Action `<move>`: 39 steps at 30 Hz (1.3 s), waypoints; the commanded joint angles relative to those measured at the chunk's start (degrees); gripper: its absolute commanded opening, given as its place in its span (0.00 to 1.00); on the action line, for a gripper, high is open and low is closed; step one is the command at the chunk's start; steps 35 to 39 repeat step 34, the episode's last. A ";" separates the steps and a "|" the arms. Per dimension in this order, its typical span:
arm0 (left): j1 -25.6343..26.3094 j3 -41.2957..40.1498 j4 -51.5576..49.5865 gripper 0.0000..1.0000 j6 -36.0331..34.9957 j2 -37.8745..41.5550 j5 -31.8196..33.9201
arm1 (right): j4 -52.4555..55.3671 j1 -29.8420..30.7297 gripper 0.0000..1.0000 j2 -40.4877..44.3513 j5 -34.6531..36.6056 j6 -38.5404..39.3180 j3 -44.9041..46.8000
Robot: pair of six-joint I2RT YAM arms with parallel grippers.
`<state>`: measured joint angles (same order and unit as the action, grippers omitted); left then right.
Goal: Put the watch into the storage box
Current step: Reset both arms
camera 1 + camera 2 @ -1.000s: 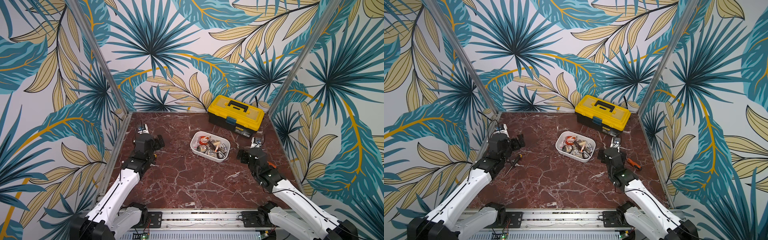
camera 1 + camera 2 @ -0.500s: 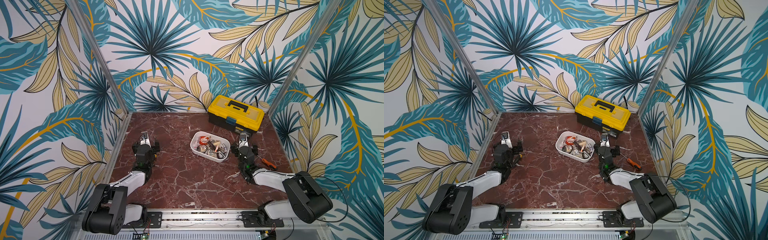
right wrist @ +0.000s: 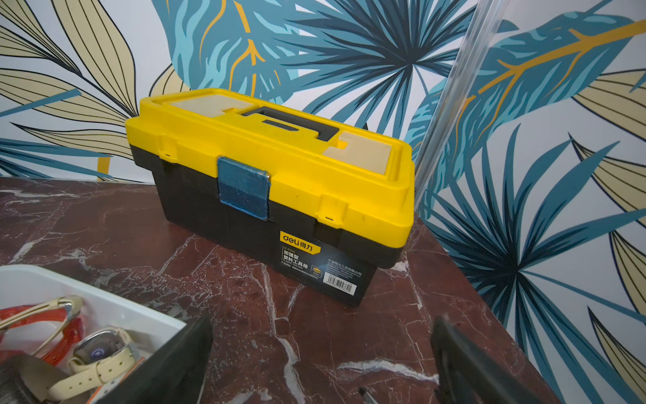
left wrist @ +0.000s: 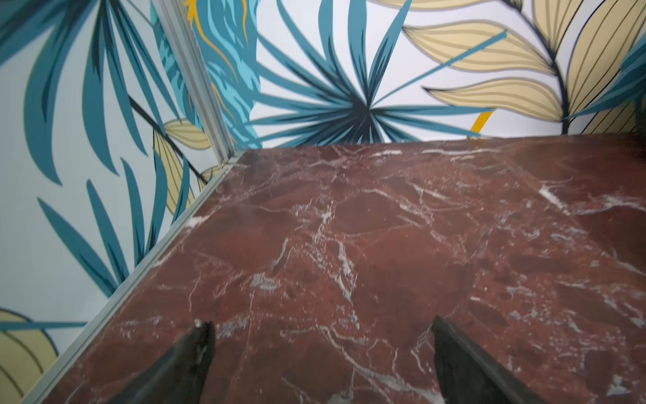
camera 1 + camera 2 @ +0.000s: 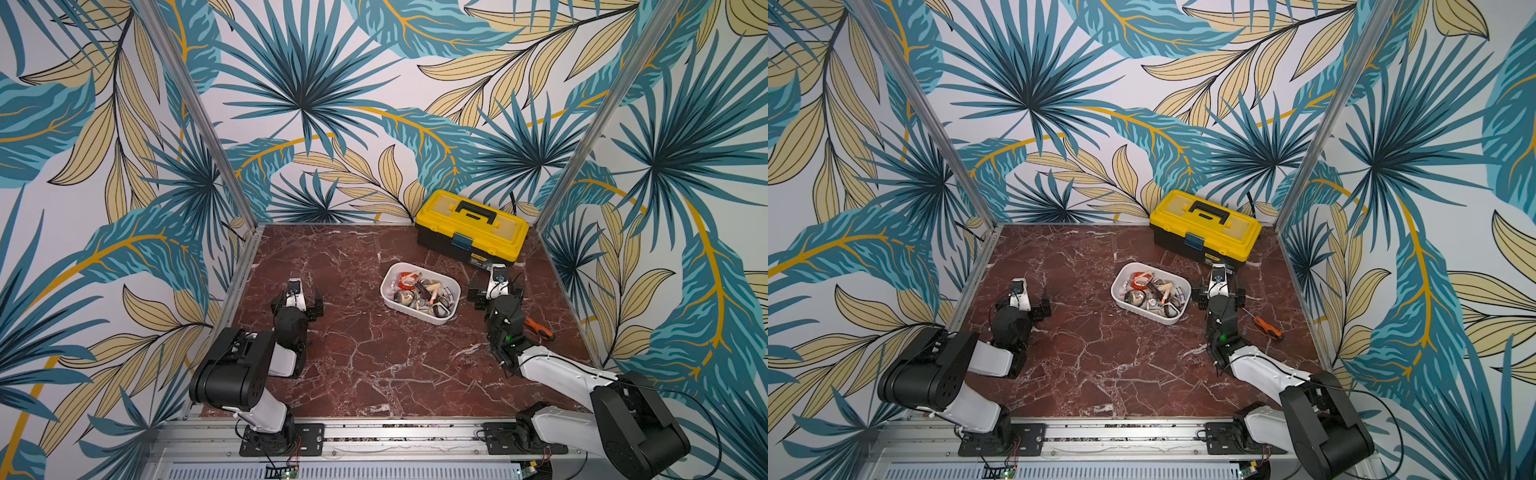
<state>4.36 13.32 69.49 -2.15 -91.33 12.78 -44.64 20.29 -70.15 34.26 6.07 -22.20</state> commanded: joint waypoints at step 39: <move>-3.19 6.28 -9.38 1.00 1.55 0.98 -4.15 | -5.98 -16.69 1.00 -15.81 -12.90 -10.57 -0.04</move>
